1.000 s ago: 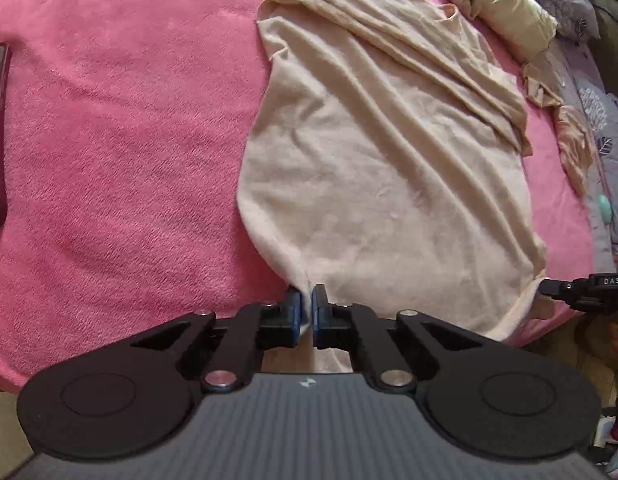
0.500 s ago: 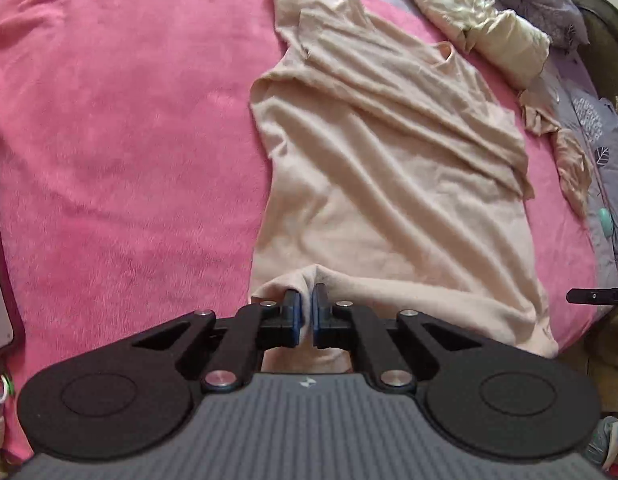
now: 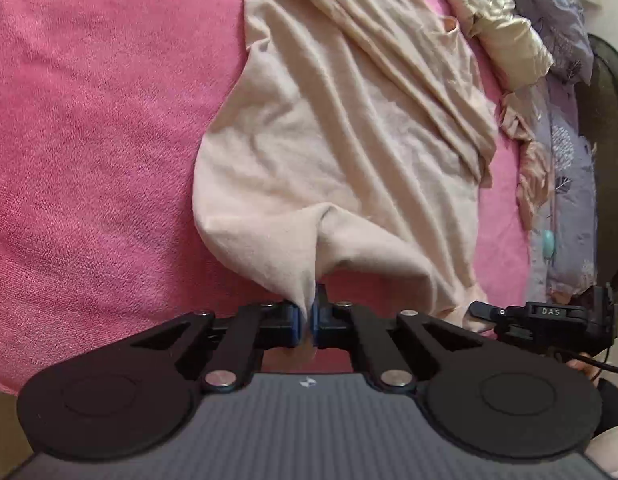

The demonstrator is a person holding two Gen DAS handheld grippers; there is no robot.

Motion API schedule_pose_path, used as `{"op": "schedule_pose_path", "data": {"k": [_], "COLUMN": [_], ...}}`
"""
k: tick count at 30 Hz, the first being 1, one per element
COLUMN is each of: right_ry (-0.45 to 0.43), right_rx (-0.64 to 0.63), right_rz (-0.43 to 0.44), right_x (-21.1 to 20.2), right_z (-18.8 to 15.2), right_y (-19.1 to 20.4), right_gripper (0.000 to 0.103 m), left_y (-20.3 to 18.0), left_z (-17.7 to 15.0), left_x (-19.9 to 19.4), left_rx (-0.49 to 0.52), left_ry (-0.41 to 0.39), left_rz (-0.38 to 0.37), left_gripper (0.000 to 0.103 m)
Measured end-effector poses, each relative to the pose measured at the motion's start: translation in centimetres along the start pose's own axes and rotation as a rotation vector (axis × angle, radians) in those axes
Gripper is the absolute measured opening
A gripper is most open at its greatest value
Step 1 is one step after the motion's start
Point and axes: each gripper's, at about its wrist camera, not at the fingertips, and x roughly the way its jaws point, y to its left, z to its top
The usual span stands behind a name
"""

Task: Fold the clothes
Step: 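Lift the hem with the left gripper and fold it toward the collar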

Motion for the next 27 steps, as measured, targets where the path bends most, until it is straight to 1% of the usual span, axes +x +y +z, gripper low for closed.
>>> {"op": "schedule_pose_path", "data": {"k": [2,3,5,7,8,10,12,13,14,15,16,17,18,19,20,21,22,23,24,27], "right_ry": [-0.069,-0.105,-0.192,-0.245,-0.267,-0.306,-0.363,-0.393,-0.423,-0.43,-0.423,-0.415,-0.405,-0.417,-0.441,-0.468,-0.498,-0.528,-0.542,-0.582], "right_rx": [0.04,0.058,0.097,0.113,0.102,0.041,-0.014,-0.029,-0.038,-0.046,-0.053,-0.06,-0.077,-0.116,-0.166,-0.215,-0.263,-0.312,-0.352,-0.469], "right_rz": [0.08,0.121,0.195,0.249,0.269,0.288,0.31,0.301,0.265,0.204,0.135,0.065,0.02,0.013,0.019,0.006,-0.019,-0.043,-0.08,-0.226], "right_x": [-1.8,-2.7,-3.4,-4.1,-4.3,-4.3,-3.1,-2.4,-1.3,0.0,1.3,2.6,3.5,3.7,3.7,3.5,3.3,3.1,3.0,2.8], "right_z": [1.0,1.6,4.6,7.2,8.7,11.4,14.8,16.4,18.1,19.6,21.0,22.4,23.2,23.1,22.8,22.6,22.3,22.0,21.9,21.1], "right_y": [0.3,0.5,1.1,1.7,2.3,4.0,6.3,7.2,7.8,8.3,8.7,9.1,9.6,10.3,10.9,11.5,12.1,12.6,13.1,13.8], "right_gripper": [0.007,0.007,0.007,0.007,0.007,0.007,0.007,0.009,0.011,0.013,0.02,0.021,0.021,0.021,0.026,0.033,0.045,0.047,0.047,0.047], "left_y": [-0.6,-0.8,-1.1,-1.4,-1.8,-3.2,-4.5,-4.9,-5.3,-5.7,-5.7,-5.7,-5.4,-5.2,-5.0,-4.8,-4.8,-4.9,-5.0,-4.6], "left_z": [1.0,1.6,3.2,6.7,8.5,12.2,16.1,18.1,20.1,21.9,23.5,24.6,25.2,25.5,25.7,26.0,26.3,26.7,26.9,27.6], "left_x": [-1.9,-2.8,-4.2,-4.5,-4.5,-4.0,-3.4,-2.4,-1.4,-0.3,1.0,2.1,3.0,3.2,3.3,3.0,2.8,2.7,2.4,2.1], "left_rx": [-0.004,0.002,-0.004,-0.024,-0.015,0.036,0.089,0.097,0.105,0.105,0.086,0.068,0.046,0.03,0.016,0.006,-0.002,-0.004,-0.003,-0.013], "left_ry": [-0.061,-0.105,-0.189,-0.273,-0.311,-0.372,-0.427,-0.427,-0.427,-0.419,-0.392,-0.367,-0.35,-0.35,-0.353,-0.365,-0.376,-0.384,-0.394,-0.408], "left_rz": [-0.065,-0.081,-0.105,-0.156,-0.173,-0.162,-0.134,-0.087,-0.039,0.018,0.092,0.152,0.191,0.188,0.181,0.164,0.152,0.155,0.156,0.14], "left_gripper": [0.002,0.002,0.002,0.002,0.002,0.002,0.003,0.005,0.012,0.013,0.013,0.013,0.013,0.013,0.013,0.013,0.013,0.013,0.013,0.013]}}
